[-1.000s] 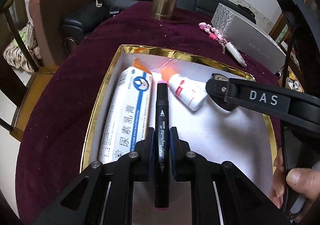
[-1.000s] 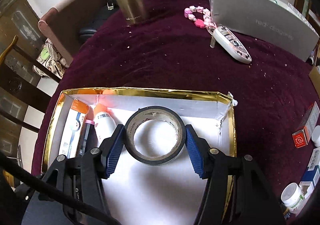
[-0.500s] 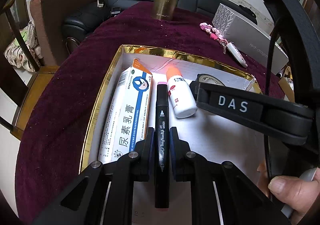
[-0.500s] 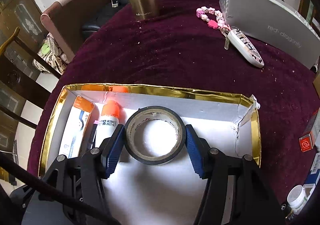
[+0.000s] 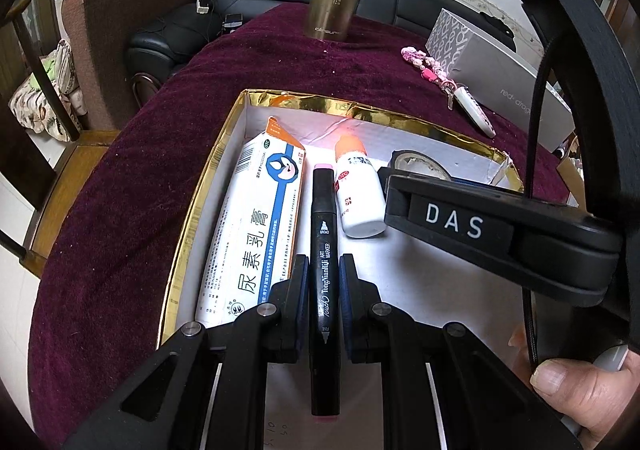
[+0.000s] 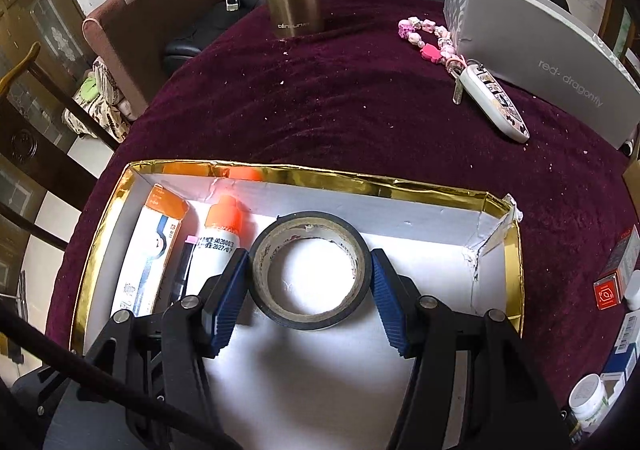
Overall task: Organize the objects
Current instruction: 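Lower the marker and tape roll into the tray beside the bottle and release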
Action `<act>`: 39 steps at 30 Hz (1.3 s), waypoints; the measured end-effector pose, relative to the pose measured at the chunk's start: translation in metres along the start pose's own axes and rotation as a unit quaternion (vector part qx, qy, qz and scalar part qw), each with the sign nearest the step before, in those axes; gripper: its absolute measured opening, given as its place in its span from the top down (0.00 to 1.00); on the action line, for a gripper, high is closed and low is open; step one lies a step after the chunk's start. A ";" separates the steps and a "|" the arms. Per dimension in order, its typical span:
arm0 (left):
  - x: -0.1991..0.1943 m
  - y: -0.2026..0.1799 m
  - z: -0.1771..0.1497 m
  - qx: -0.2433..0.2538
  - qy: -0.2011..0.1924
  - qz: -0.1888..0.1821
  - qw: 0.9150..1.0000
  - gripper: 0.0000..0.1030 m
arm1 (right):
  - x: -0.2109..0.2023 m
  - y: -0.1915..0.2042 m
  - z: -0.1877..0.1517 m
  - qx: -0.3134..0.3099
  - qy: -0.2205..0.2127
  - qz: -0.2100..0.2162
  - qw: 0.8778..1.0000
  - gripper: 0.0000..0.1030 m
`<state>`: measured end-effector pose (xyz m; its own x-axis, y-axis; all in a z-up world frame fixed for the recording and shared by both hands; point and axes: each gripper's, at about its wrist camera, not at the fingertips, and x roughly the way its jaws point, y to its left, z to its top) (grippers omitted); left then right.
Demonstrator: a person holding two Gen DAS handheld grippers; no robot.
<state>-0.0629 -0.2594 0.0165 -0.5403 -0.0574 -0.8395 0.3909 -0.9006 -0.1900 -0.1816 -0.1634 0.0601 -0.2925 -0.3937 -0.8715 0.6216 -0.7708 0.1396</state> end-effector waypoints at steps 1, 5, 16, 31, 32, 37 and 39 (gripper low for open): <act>0.000 0.000 0.000 0.000 0.000 0.000 1.000 0.89 | 0.000 0.000 0.000 0.000 0.001 0.000 1.000 0.43; 0.000 -0.002 0.000 0.000 0.000 0.001 1.000 0.88 | -0.001 0.000 -0.001 0.001 0.007 0.001 1.000 0.43; -0.008 -0.001 0.000 -0.005 -0.019 -0.005 1.000 0.86 | -0.017 -0.004 -0.003 0.013 -0.004 0.015 1.000 0.42; -0.024 0.006 0.004 -0.020 -0.059 -0.007 0.998 0.73 | -0.049 -0.013 -0.019 0.037 -0.034 0.059 0.997 0.42; -0.024 0.006 0.004 -0.020 -0.060 -0.007 0.998 0.73 | -0.053 -0.013 -0.021 0.037 -0.039 0.065 0.996 0.42; -0.024 0.004 0.004 -0.017 -0.061 -0.005 0.998 0.73 | -0.065 -0.014 -0.031 0.042 -0.051 0.084 0.994 0.42; -0.024 0.003 0.004 -0.016 -0.062 -0.003 0.998 0.73 | -0.067 -0.014 -0.036 0.041 -0.050 0.089 0.994 0.42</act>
<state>-0.0515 -0.2628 0.0379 -0.6305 -0.1075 -0.7687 0.4098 -0.8872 -0.2121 -0.1443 -0.1085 0.0999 -0.2573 -0.5723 -0.7786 0.6099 -0.7212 0.3285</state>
